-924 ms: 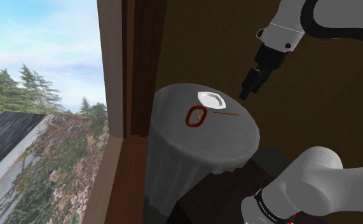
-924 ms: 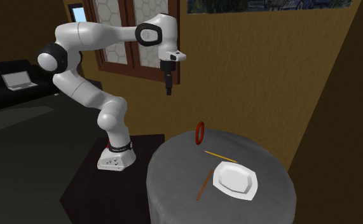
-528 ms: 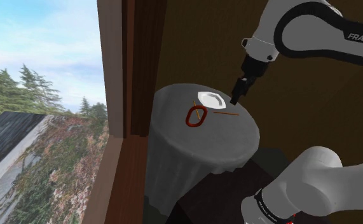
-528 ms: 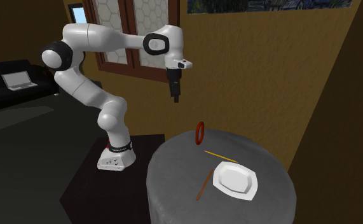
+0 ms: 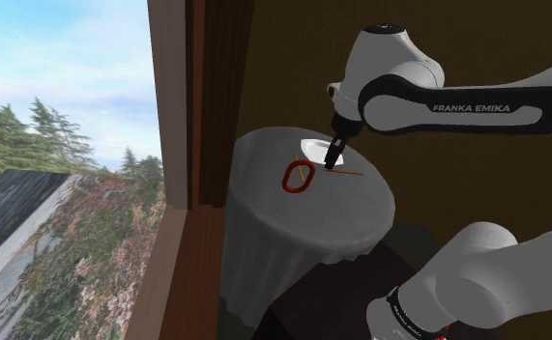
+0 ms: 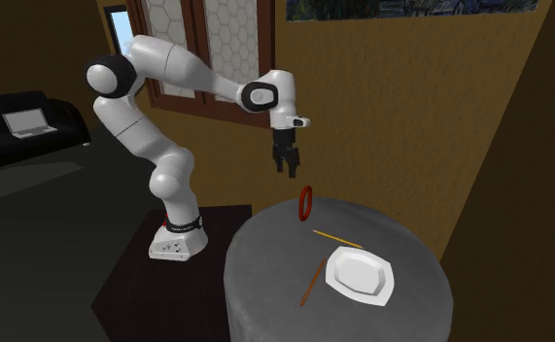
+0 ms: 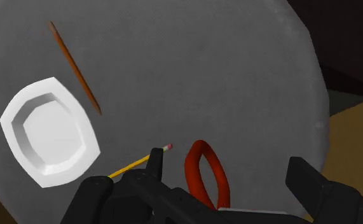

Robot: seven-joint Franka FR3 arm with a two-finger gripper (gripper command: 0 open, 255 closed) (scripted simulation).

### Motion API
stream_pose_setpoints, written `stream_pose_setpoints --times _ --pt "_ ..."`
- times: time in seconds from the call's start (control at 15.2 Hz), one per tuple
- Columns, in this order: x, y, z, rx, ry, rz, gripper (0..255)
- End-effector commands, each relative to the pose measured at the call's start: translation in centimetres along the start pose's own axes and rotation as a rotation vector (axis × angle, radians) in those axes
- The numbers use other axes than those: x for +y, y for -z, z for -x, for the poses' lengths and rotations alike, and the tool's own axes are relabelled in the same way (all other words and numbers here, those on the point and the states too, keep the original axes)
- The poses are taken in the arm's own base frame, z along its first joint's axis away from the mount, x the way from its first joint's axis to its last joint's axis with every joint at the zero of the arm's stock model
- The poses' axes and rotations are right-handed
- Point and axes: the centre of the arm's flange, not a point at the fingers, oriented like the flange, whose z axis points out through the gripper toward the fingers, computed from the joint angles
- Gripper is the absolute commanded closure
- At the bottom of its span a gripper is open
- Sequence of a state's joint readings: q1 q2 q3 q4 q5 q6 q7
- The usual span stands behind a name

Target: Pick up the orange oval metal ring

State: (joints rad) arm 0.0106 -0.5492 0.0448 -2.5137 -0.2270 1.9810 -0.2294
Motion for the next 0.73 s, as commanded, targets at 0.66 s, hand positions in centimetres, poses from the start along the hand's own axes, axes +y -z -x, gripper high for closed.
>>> stream_pose_setpoints --times 0.66 --pt "-0.6 -8.9 -5.1 0.008 0.161 0.133 0"
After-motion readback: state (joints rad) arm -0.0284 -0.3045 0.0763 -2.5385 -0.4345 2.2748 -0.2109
